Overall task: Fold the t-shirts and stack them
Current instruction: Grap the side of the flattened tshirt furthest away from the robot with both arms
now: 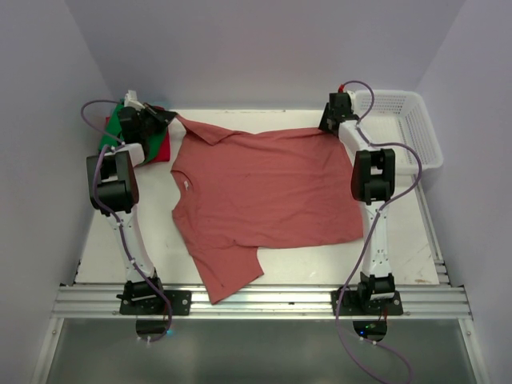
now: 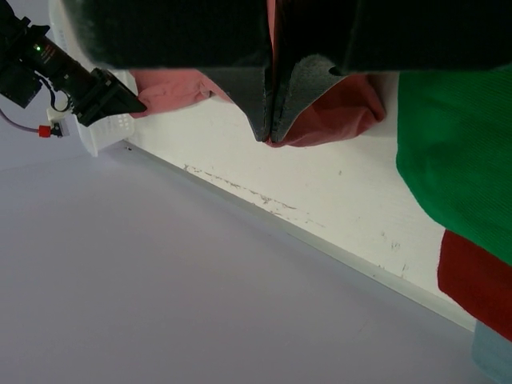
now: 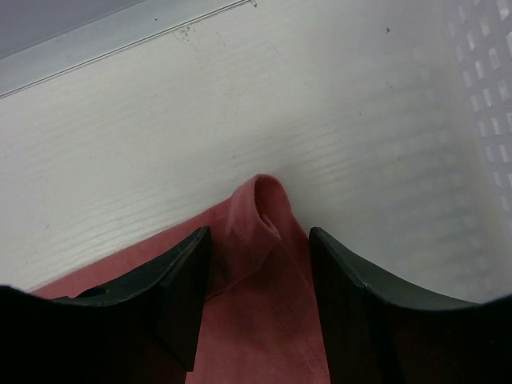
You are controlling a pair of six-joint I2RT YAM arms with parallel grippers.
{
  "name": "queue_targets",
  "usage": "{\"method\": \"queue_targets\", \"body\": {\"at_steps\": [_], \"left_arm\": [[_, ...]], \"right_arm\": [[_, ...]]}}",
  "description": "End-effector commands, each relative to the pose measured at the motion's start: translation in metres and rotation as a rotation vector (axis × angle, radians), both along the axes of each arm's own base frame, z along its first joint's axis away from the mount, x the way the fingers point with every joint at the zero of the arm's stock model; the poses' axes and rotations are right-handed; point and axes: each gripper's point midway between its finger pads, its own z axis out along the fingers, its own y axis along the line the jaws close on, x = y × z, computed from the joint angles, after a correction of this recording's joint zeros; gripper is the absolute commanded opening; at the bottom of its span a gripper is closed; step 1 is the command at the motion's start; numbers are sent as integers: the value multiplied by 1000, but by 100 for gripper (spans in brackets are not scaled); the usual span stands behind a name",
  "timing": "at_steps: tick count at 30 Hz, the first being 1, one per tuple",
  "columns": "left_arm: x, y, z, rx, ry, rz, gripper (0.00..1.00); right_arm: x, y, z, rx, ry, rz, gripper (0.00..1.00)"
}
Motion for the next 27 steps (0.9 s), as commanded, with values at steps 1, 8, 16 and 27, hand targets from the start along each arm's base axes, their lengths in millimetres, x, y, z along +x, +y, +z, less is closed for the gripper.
{"method": "queue_targets", "body": {"at_steps": [1,8,16,27], "left_arm": [[8,9,23,8,-77,3,0],[8,8,21,6,-74,1,0],[8,8,20,5,-72,1,0],[8,8,16,2,-66,-2,0]], "right_arm": [[11,0,71,-27,-147,10,56],[12,7,81,-28,-168,39,55],[16,13,64,-5,-135,50,48],[16,11,44,-1,-101,42,16]]}}
